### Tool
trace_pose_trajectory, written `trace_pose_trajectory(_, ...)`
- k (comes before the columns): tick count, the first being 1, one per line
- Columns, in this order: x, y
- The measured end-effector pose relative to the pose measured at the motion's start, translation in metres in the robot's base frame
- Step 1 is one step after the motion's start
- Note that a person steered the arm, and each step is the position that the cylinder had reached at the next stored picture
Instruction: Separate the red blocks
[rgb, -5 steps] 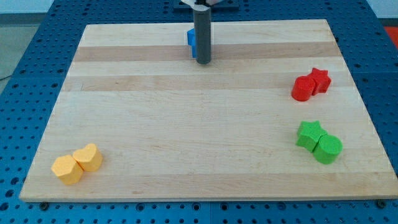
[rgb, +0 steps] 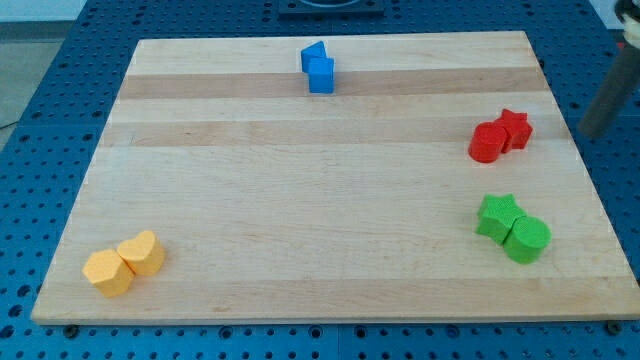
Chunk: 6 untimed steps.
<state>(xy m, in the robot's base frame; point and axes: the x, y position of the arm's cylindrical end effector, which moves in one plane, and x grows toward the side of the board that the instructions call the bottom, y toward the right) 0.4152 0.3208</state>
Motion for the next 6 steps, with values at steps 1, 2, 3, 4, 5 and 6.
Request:
trace_pose_trajectory(1, 0.003, -0.033)
trace_pose_trajectory(2, -0.025, -0.091)
trace_pose_trajectory(3, -0.055, -0.154)
trace_pose_trajectory(4, -0.057, -0.160)
trace_pose_trajectory(5, -0.055, -0.079)
trace_pose_trajectory(6, -0.022, -0.031)
